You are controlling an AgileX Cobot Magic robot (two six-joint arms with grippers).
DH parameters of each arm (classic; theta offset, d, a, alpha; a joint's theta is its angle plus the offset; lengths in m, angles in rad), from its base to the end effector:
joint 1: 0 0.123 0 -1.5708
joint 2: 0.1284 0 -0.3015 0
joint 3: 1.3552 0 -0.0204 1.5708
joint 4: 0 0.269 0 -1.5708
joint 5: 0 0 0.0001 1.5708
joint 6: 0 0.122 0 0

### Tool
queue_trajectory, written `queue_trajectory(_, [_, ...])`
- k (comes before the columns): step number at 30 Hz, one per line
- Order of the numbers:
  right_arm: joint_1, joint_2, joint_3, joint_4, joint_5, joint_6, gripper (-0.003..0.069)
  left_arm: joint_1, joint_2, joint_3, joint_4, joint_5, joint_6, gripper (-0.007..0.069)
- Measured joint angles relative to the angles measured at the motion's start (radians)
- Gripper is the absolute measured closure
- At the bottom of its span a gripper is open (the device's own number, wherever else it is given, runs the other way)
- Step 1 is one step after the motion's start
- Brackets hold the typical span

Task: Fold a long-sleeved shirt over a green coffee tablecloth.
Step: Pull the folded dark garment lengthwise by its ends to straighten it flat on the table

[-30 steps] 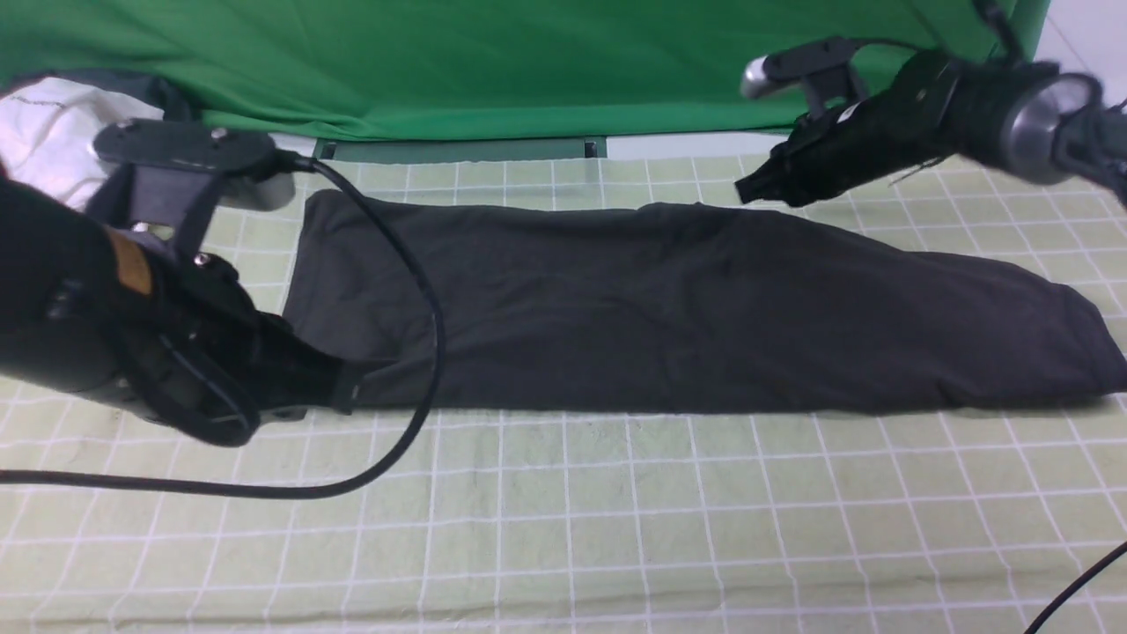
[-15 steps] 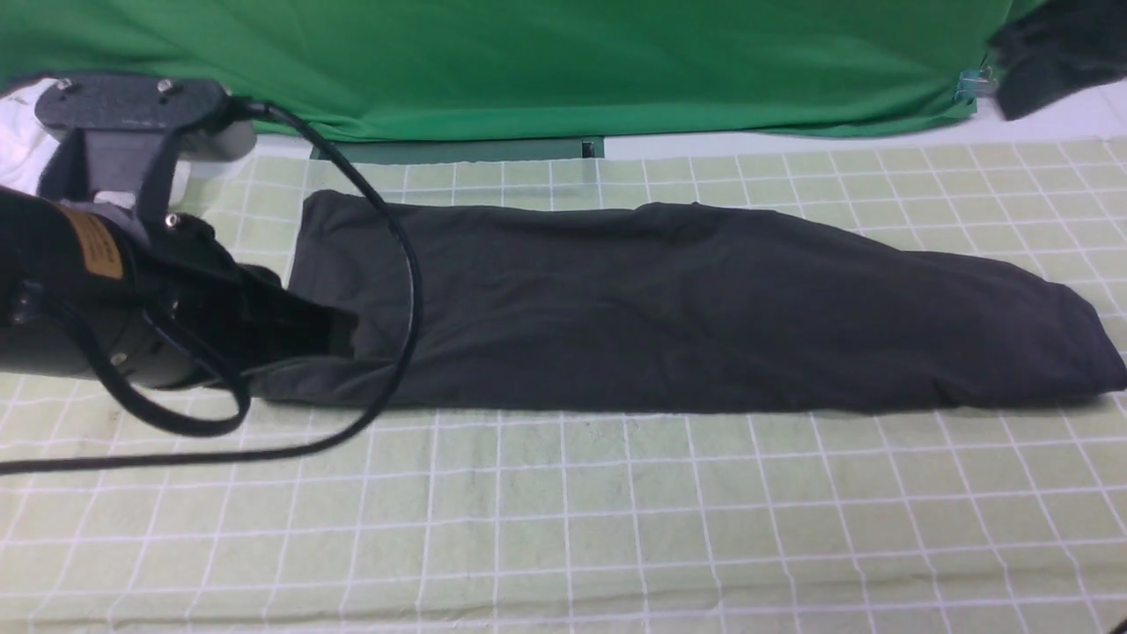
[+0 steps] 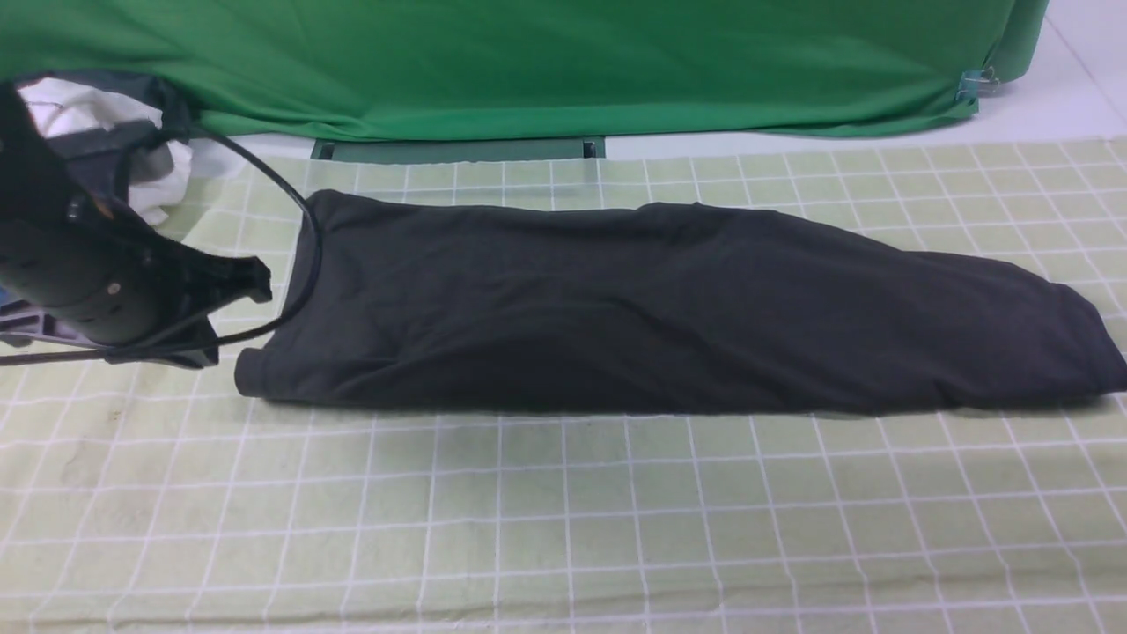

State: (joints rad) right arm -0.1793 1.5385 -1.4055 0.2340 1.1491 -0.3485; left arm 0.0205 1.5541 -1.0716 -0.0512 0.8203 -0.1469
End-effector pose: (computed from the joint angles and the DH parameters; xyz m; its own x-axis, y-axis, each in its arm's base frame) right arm 0.3425 -0.0358 0.3207 -0.9067 -0.0826 -0.4137 -0.1337 0.9863 0.0961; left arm 0.3321 0.0022 0.2235 -0.9204 -0.1996 -0.3363 -0.1768 0.9794 -0.0975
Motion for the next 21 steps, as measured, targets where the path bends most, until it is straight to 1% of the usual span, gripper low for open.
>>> queue_trajectory(1, [0.000, 0.010, 0.021, 0.001, -0.012, 0.000, 0.0617, 0.002, 0.056, -0.022, 0.012, 0.000, 0.007, 0.0558])
queue_trajectory(2, [0.000, 0.010, 0.021, 0.001, -0.014, 0.000, 0.0617, 0.002, 0.063, -0.025, 0.014, 0.000, 0.007, 0.0553])
queue_trajectory(3, [0.000, 0.022, 0.034, 0.001, -0.019, 0.000, 0.0598, 0.002, 0.105, -0.045, 0.019, -0.001, 0.013, 0.0501])
queue_trajectory(4, [0.000, 0.031, 0.040, 0.001, -0.025, 0.000, 0.0588, 0.002, 0.126, -0.057, 0.018, -0.002, 0.014, 0.0477])
queue_trajectory(6, [0.000, 0.045, 0.046, 0.001, -0.032, 0.000, 0.0575, 0.002, 0.169, -0.090, 0.005, -0.002, 0.017, 0.0353])
queue_trajectory(7, [0.000, 0.046, 0.046, 0.001, -0.032, 0.000, 0.0574, 0.002, 0.174, -0.095, 0.001, -0.002, 0.017, 0.0330])
queue_trajectory(8, [0.000, 0.049, 0.046, 0.001, -0.036, 0.000, 0.0572, 0.002, 0.183, -0.109, -0.009, -0.001, 0.018, 0.0281])
queue_trajectory(9, [0.000, 0.053, 0.046, 0.002, -0.039, 0.000, 0.0569, 0.002, 0.191, -0.126, -0.028, -0.001, 0.018, 0.0181])
queue_trajectory(10, [0.000, 0.053, 0.046, 0.004, -0.039, 0.000, 0.0568, 0.002, 0.192, -0.130, -0.032, -0.004, 0.018, 0.0144])
queue_trajectory(12, [0.000, 0.053, 0.046, 0.006, -0.040, 0.000, 0.0568, 0.002, 0.195, -0.134, -0.039, -0.018, 0.019, 0.0036])
queue_trajectory(14, [0.000, 0.053, 0.046, 0.006, -0.040, 0.000, 0.0566, 0.002, 0.203, -0.137, -0.047, -0.025, 0.019, -0.0030])
queue_trajectory(17, [0.000, 0.056, 0.046, 0.005, -0.052, 0.013, 0.0541, 0.002, 0.235, -0.140, -0.056, -0.025, 0.019, -0.0060])
queue_trajectory(18, [-0.001, 0.060, 0.046, 0.000, -0.064, 0.034, 0.0515, 0.002, 0.254, -0.141, -0.061, -0.024, 0.019, -0.0064])
queue_trajectory(19, [-0.002, 0.067, 0.046, -0.013, -0.073, 0.062, 0.0470, 0.002, 0.274, -0.141, -0.066, -0.022, 0.020, -0.0066])
queue_trajectory(21, [-0.002, 0.079, 0.046, -0.024, -0.078, 0.085, 0.0409, 0.002, 0.303, -0.141, -0.082, -0.021, 0.020, -0.0067])
